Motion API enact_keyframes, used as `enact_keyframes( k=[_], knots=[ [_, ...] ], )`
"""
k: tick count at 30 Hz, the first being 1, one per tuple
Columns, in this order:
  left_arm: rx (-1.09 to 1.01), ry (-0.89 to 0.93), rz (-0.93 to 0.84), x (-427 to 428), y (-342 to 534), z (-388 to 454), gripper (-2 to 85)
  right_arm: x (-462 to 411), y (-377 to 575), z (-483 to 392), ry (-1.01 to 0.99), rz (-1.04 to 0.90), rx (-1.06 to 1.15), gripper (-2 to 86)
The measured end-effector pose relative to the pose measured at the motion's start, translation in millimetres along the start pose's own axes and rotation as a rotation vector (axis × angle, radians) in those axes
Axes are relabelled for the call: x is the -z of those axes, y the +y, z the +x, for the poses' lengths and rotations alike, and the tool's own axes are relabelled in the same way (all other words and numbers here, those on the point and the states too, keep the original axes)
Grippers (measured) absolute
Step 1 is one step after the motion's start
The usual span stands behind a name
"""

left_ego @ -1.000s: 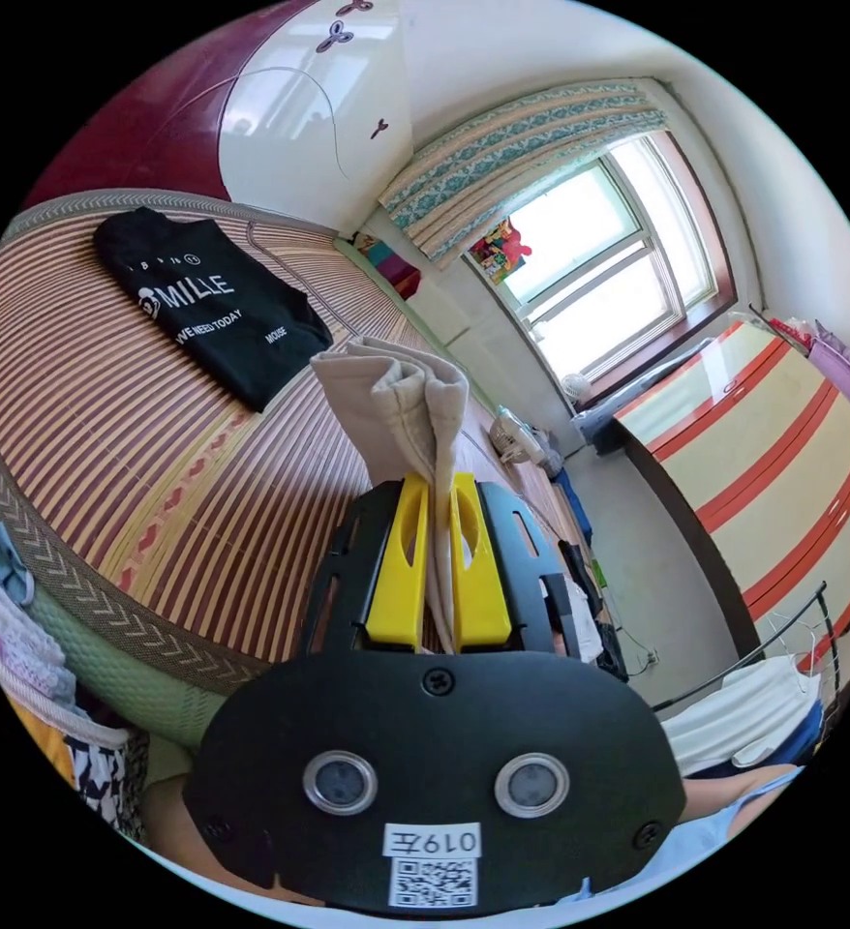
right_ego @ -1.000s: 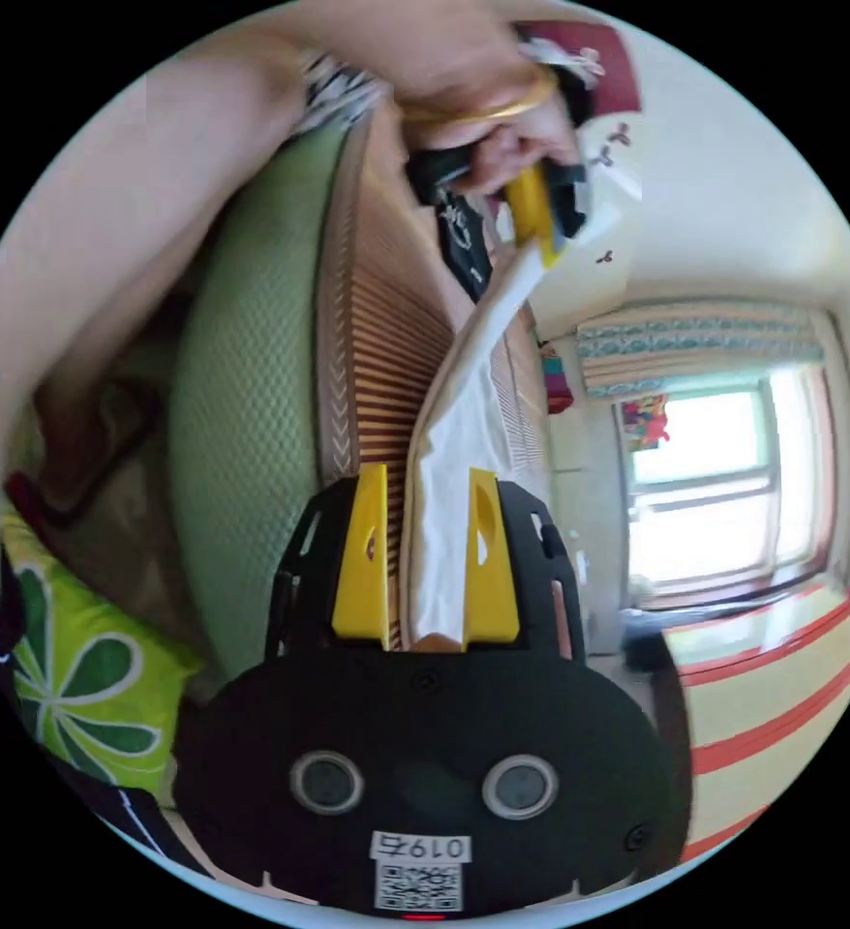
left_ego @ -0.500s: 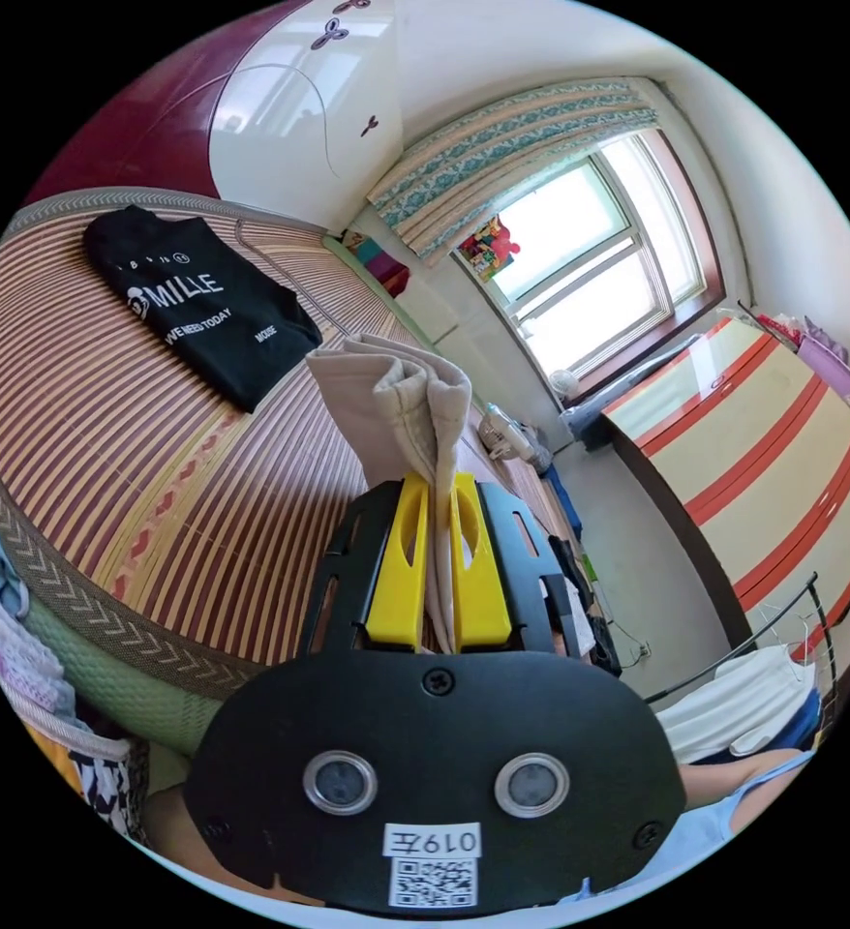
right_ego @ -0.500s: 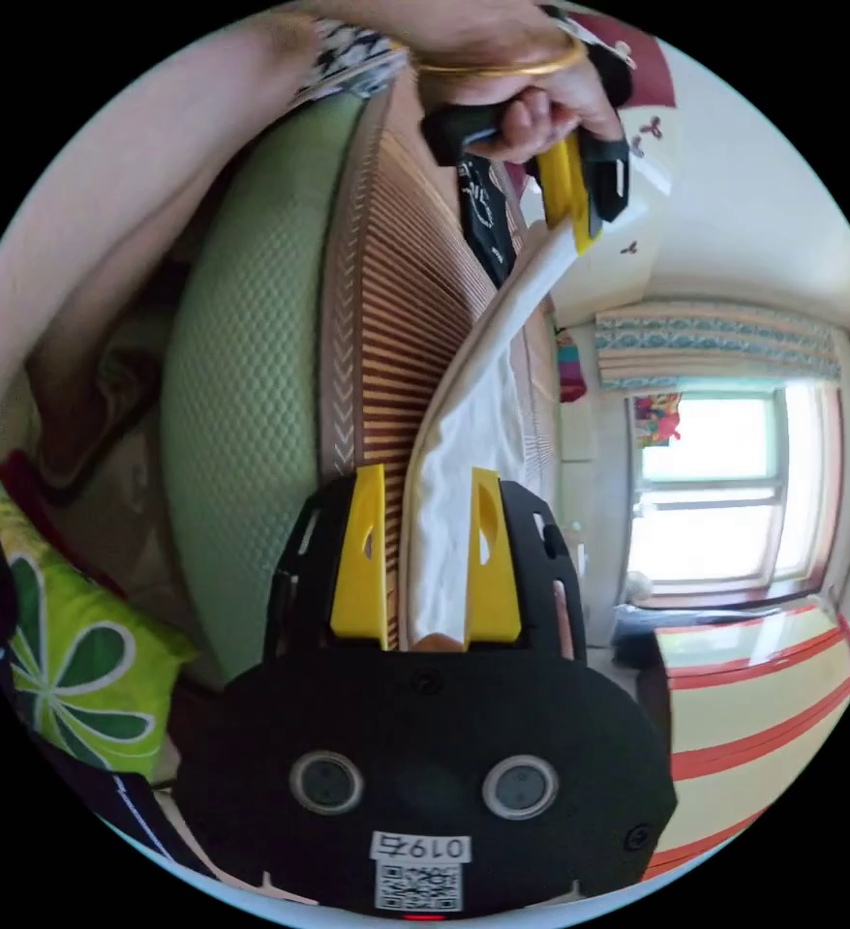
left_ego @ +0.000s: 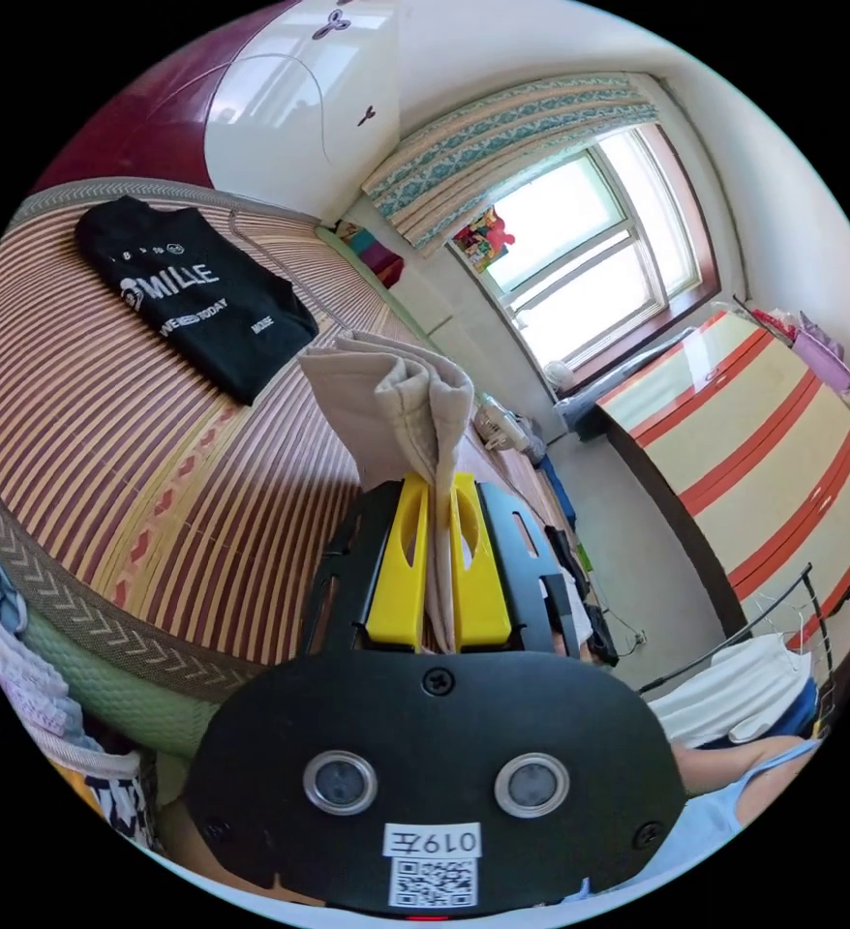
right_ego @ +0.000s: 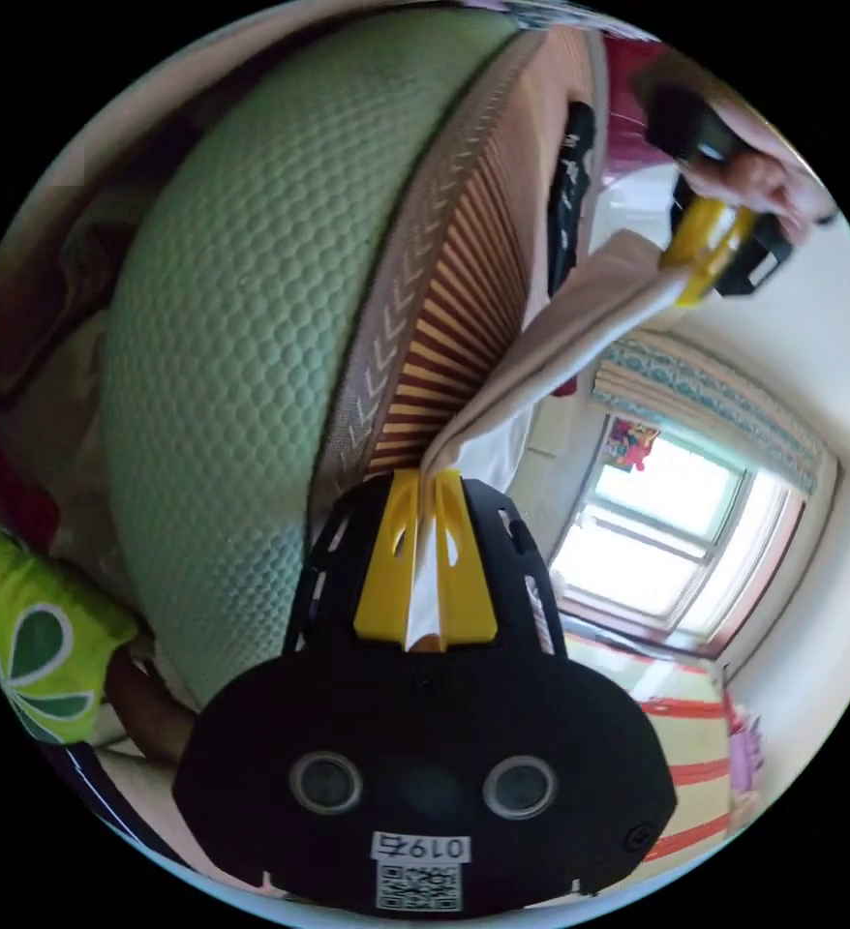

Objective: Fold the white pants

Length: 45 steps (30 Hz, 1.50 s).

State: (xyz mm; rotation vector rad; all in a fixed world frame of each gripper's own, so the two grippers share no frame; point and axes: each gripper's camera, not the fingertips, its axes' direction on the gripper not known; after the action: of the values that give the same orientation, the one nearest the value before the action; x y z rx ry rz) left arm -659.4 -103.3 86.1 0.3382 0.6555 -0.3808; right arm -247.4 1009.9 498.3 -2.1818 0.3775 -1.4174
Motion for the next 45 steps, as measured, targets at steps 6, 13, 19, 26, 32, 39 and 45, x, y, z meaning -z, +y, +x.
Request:
enact_keyframes(
  k=[6, 13, 19, 26, 32, 39, 45],
  knots=[
    [-0.295, 0.052, -0.076, -27, -1, 82, 1.2, -31, -7, -17, 0.146, -0.024, 0.261, 0.2],
    [-0.467, 0.075, -0.191, -73, 11, 169, 1.0, -74, 14, -4, 0.194, -0.022, 0.07, 6.9],
    [-0.54, -0.006, -0.172, -78, 16, 204, 1.1, -65, 141, 59, -0.116, 0.272, -0.464, 9.7],
    [-0.433, 0.012, -0.067, -42, 19, 164, 0.3, -318, 311, 206, -1.157, 0.667, -1.075, 8.7],
    [-0.464, 0.121, -0.028, -27, 29, 132, 0.3, -461, 272, 274, -1.091, 0.672, -0.708, 8.8],
    [-0.525, 0.249, -0.029, -20, 38, 116, 1.2, -609, 200, 323, -1.349, 0.702, -0.4, 11.5],
    [-0.582, 0.241, -0.048, -20, 38, 113, 1.7, -710, 139, 317, -1.487, 0.616, -0.131, 13.9]
  ],
)
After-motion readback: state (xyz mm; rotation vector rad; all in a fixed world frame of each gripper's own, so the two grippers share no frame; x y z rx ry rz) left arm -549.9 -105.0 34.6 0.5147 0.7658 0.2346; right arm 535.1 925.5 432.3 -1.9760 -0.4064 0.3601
